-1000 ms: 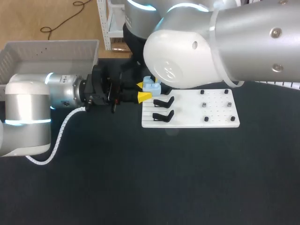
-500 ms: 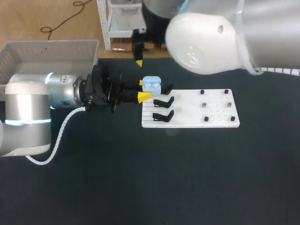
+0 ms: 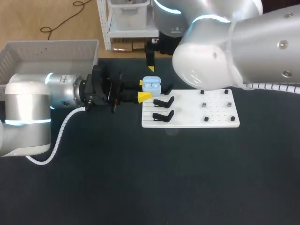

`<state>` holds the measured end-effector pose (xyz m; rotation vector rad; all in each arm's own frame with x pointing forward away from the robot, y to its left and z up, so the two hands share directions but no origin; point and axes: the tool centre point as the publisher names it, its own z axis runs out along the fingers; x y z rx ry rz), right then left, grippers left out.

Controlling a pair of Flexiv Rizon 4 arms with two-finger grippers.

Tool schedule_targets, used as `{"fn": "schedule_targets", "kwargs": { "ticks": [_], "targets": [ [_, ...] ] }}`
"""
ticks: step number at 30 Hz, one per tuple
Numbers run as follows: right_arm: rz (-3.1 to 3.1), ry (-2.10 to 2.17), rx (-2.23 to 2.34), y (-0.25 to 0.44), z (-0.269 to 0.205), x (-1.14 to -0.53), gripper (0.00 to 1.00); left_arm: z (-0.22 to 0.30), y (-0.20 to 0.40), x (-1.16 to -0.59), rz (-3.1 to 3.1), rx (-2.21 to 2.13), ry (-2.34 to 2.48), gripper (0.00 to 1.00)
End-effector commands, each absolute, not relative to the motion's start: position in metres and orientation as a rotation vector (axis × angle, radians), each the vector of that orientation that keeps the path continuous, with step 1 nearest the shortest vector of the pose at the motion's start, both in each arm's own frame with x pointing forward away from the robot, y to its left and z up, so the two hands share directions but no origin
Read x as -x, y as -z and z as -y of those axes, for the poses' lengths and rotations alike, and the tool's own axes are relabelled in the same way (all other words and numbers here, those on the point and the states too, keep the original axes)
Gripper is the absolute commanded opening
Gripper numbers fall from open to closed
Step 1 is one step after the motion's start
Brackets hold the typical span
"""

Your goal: Pick up each earbud case from the left stands, insert the matching earbuds, close the lid, and place the case in the box.

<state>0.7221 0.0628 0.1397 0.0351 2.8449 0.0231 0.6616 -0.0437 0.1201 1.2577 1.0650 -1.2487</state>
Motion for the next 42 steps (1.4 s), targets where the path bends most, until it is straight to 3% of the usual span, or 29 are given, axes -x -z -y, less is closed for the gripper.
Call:
{"fn": "schedule_targets", "kwargs": {
  "ticks": [1, 31, 42],
  "targets": [
    [-2.907, -0.026, -0.039, -0.139, -0.062, -0.722, 1.00, 0.044, -0.120, -0.660, -1.065, -1.255, 1.244, 0.00],
    [-2.992, -0.042, -0.009, -0.143, -0.062, -0.684, 1.00, 0.044, -0.120, -0.660, -1.065, -1.255, 1.244, 0.00],
    [-2.678, -0.158, -0.008, -0.188, -0.040, -0.681, 1.00, 0.044, -0.120, -0.660, -1.065, -1.255, 1.244, 0.00]
  ]
}}
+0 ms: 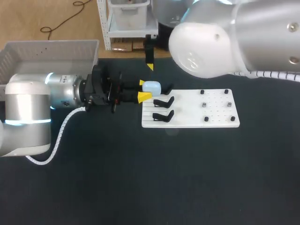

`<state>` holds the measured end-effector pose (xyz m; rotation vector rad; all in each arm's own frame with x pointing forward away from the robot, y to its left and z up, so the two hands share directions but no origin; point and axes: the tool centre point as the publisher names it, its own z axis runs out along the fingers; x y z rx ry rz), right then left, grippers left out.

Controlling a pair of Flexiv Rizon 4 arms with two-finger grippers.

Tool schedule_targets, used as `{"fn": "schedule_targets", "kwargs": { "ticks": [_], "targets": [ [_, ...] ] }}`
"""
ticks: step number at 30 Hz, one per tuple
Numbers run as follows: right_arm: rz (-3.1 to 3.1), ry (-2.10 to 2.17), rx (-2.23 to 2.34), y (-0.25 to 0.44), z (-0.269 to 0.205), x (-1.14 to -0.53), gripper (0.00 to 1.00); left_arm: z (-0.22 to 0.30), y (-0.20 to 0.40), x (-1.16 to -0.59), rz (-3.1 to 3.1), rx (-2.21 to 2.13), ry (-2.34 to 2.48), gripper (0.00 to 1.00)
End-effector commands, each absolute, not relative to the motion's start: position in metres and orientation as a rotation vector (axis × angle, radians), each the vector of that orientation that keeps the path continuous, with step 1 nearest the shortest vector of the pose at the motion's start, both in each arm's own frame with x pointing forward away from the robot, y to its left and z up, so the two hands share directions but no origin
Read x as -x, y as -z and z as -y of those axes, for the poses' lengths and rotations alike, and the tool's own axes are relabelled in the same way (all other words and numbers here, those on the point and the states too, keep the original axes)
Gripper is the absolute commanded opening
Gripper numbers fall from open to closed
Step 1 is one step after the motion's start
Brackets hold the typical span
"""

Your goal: Pick up each earbud case from the left stands, insert the matching earbuds, close the lid, and place the case in the box.

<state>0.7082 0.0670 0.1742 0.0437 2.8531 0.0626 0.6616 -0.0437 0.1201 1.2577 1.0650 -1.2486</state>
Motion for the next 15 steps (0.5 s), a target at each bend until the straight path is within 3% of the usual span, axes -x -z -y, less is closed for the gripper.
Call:
{"fn": "schedule_targets", "kwargs": {
  "ticks": [1, 15],
  "targets": [
    [-2.656, -0.191, 0.004, -0.194, -0.037, -0.678, 1.00, 0.044, -0.120, -0.660, -1.065, -1.255, 1.244, 0.00],
    [-2.675, -0.491, 0.282, -0.229, -0.010, -0.623, 1.00, 0.023, -0.179, -0.661, -1.177, -1.263, 1.135, 0.00]
  ]
}}
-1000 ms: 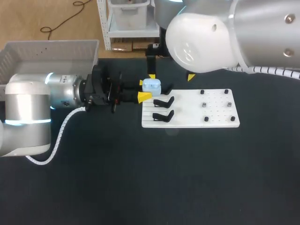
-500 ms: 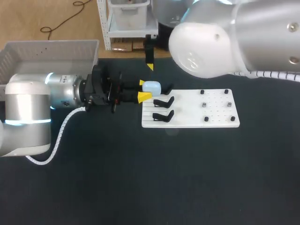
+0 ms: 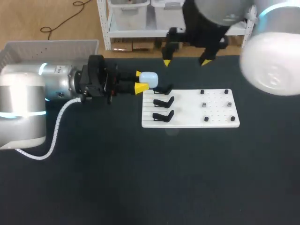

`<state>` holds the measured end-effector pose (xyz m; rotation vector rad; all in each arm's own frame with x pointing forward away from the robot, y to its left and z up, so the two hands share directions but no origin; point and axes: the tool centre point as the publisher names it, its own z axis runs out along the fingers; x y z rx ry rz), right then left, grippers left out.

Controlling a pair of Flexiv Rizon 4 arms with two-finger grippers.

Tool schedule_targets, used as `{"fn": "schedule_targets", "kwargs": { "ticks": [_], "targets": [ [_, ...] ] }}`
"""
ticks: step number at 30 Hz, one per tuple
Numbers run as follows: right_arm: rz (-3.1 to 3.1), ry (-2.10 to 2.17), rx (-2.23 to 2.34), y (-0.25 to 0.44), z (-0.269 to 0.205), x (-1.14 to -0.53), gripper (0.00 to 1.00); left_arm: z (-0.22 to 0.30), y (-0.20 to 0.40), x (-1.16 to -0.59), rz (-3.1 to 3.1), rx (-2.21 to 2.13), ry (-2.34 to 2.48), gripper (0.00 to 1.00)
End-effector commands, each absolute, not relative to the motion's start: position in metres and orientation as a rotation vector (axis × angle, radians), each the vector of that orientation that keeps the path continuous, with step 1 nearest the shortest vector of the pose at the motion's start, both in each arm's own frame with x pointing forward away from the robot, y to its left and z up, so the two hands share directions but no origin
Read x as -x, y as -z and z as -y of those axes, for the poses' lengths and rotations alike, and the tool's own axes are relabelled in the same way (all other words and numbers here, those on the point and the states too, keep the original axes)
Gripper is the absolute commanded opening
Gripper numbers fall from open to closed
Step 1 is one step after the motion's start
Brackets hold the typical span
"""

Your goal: Pick up each earbud case from the left stands, insert the matching earbuds, close the lid, and place the case in the box.

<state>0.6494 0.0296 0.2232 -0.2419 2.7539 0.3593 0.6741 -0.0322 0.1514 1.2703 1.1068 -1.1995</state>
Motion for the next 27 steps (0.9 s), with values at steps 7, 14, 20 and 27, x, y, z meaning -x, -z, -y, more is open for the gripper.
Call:
{"fn": "schedule_targets", "kwargs": {
  "ticks": [7, 14, 20, 27],
  "targets": [
    [-2.682, -0.490, 0.297, -0.229, -0.010, -0.620, 1.00, -0.007, -0.230, -0.674, -1.258, -1.121, 1.111, 0.00],
    [-2.682, -0.490, 0.297, -0.229, -0.010, -0.620, 1.00, -0.066, -0.258, -0.711, -1.374, -1.040, 0.902, 0.00],
    [-2.682, -0.490, 0.297, -0.229, -0.010, -0.620, 1.00, -0.127, -0.249, -0.758, -1.538, -0.954, 0.714, 0.00],
    [-2.682, -0.490, 0.297, -0.229, -0.010, -0.620, 1.00, -0.177, -0.221, -0.816, -1.675, -0.866, 0.582, 0.00]
  ]
}}
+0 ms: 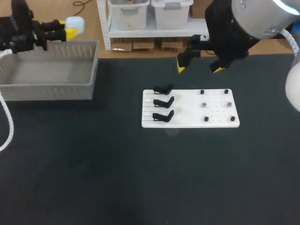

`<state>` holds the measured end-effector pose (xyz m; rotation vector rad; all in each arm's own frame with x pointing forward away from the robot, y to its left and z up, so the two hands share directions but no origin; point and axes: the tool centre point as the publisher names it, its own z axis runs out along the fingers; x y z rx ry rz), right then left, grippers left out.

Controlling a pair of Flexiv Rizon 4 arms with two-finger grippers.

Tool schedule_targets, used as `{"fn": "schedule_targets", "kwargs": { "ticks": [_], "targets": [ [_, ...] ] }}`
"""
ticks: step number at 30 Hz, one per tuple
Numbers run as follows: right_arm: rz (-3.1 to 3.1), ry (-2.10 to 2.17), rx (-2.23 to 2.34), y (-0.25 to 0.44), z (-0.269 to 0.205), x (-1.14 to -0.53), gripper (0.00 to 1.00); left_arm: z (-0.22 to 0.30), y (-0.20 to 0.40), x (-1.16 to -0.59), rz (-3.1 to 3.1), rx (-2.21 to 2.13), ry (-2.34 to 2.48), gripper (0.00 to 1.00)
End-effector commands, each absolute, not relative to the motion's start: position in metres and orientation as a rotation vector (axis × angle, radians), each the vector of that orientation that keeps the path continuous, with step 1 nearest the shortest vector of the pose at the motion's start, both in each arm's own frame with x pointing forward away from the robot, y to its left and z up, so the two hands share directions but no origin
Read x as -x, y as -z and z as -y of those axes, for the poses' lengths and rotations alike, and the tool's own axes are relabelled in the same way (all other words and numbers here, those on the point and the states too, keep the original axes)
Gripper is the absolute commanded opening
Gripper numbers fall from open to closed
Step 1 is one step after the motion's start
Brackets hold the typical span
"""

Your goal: Pick up each earbud case from the left stands, insert the matching earbuds, close the lid, and place the case in the box.

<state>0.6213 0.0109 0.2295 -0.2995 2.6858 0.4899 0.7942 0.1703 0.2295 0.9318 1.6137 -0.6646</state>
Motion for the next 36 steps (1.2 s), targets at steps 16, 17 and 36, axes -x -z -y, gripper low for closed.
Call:
{"fn": "schedule_targets", "kwargs": {
  "ticks": [16, 17, 36],
  "targets": [
    [-2.682, -0.490, 0.297, -0.229, -0.010, -0.620, 1.00, -0.260, -0.129, -0.921, -1.937, -0.755, 0.406, 0.00],
    [-2.682, -0.490, 0.297, -0.229, -0.010, -0.620, 1.00, -0.265, -0.124, -0.925, -1.941, -0.759, 0.399, 0.00],
    [-2.682, -0.490, 0.297, -0.229, -0.010, -0.620, 1.00, -0.280, -0.126, -0.911, -1.885, -0.729, 0.367, 1.00]
  ]
}}
